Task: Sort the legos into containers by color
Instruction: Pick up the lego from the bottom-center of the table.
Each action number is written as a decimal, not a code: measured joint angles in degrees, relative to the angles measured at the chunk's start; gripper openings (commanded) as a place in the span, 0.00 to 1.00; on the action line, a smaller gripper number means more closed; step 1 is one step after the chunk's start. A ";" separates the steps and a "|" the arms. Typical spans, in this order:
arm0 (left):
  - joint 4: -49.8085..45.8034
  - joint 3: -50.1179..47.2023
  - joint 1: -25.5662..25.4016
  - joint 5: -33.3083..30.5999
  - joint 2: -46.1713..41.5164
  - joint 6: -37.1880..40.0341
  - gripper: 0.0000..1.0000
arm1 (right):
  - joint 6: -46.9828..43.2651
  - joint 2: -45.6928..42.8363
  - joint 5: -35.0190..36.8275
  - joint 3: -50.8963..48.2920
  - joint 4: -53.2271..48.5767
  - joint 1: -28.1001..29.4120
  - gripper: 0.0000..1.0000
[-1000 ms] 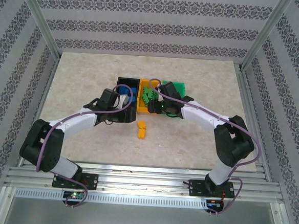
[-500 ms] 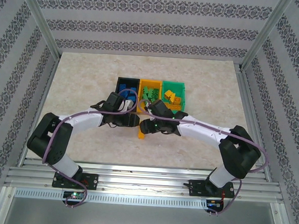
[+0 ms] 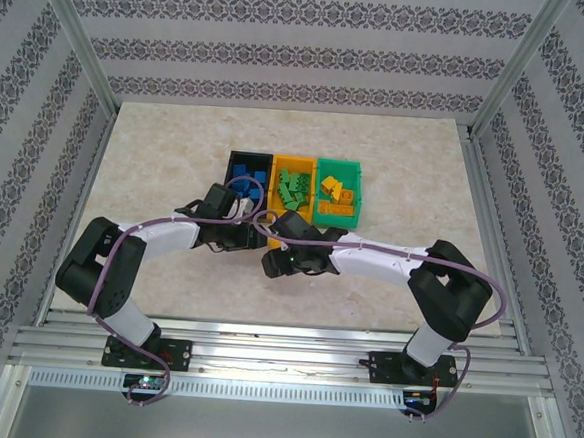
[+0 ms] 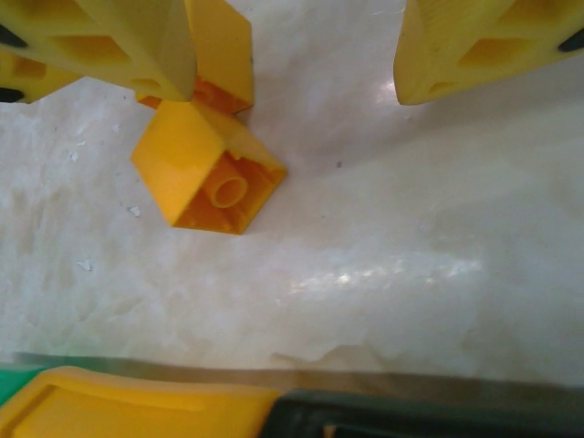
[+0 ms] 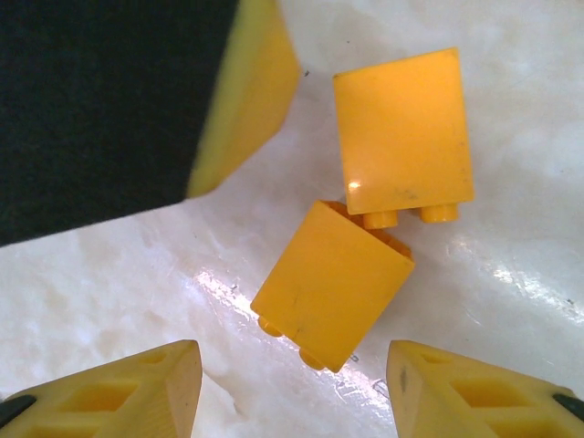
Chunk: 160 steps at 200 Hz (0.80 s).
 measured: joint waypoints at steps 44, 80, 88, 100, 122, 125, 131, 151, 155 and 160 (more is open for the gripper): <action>0.48 -0.37 0.74 -0.66 -1.01 -0.57 0.59 | 1.86 2.45 1.25 0.90 -0.63 0.74 0.56; 0.81 -0.48 1.73 -0.87 -1.60 -0.57 0.59 | 4.24 5.44 3.06 3.93 -1.01 0.76 0.56; 0.81 -0.50 1.90 -0.90 -1.68 -0.55 0.59 | 4.79 6.29 3.28 4.70 -1.01 0.76 0.56; 0.81 -0.57 2.05 -0.92 -1.84 -0.55 0.59 | 5.44 7.65 3.67 5.84 -1.11 0.76 0.56; 0.81 -0.81 2.16 -1.07 -2.40 -0.55 0.59 | 6.38 10.05 4.59 7.89 -1.81 1.14 0.53; 0.81 -0.87 2.19 -1.09 -2.54 -0.55 0.59 | 6.56 10.36 4.74 8.11 -1.88 1.14 0.52; 0.79 -1.01 2.27 -1.09 -2.82 -0.55 0.59 | 6.67 10.82 4.87 8.44 -2.14 1.14 0.49; 0.81 -1.44 2.54 -1.31 -3.74 -0.55 0.59 | 6.99 11.41 5.68 8.72 -3.02 1.11 0.39; 0.81 -1.51 2.58 -1.29 -3.87 -0.55 0.59 | 6.71 11.41 5.86 8.72 -3.26 1.11 0.37; 0.81 -1.62 2.58 -1.29 -3.96 -0.55 0.59 | 6.67 11.39 5.99 8.76 -3.30 1.11 0.36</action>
